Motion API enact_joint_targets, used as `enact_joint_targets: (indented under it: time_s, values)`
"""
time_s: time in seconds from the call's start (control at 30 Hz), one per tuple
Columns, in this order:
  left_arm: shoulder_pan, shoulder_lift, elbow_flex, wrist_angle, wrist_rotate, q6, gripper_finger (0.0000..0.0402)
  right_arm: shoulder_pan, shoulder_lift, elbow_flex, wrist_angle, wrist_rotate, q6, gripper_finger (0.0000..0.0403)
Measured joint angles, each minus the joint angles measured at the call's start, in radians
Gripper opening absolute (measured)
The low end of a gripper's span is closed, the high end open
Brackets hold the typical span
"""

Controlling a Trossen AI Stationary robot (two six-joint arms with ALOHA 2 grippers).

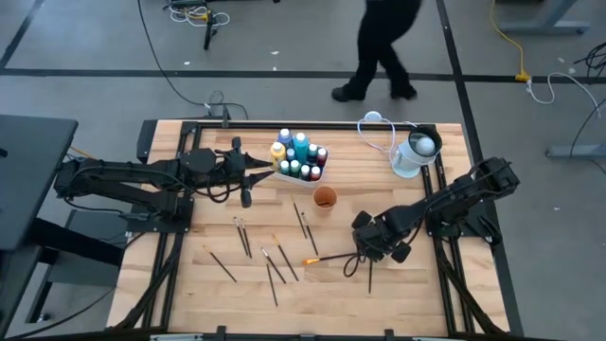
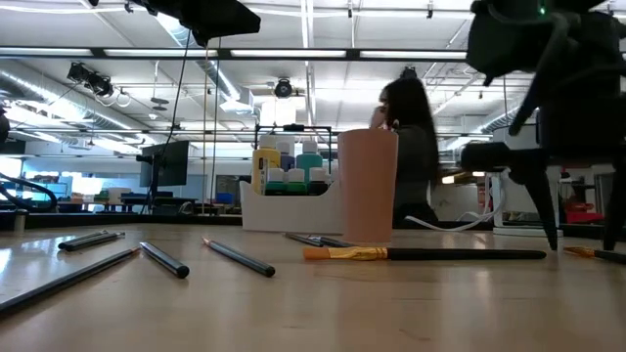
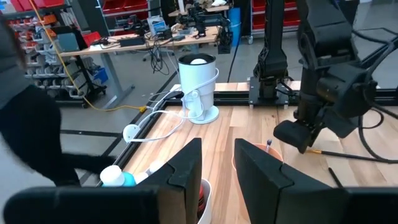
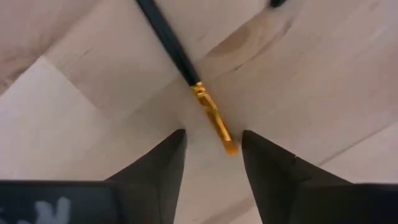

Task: Pick & Place Paint Supplies
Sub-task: Put the black paint brush into the orange cup

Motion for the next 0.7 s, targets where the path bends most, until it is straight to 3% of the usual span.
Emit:
enact_joint_targets:
  time_s: [0.17,0.4,0.7]
  values:
    - [0.0,0.0,0.0,0.002,0.0,0.0,0.0103,0.0,-0.013,-0.063,0.067,-0.011,-0.106,0.0125]
    - [0.0,0.0,0.0,0.008,-0.001,0.02,0.0103,-0.001,-0.003,-0.041,0.058,0.003,-0.211,0.0012]
    - [0.0,0.0,0.0,0.008,-0.003,0.023,0.0103,0.003,0.006,0.157,-0.074,0.0,-0.123,0.0005]
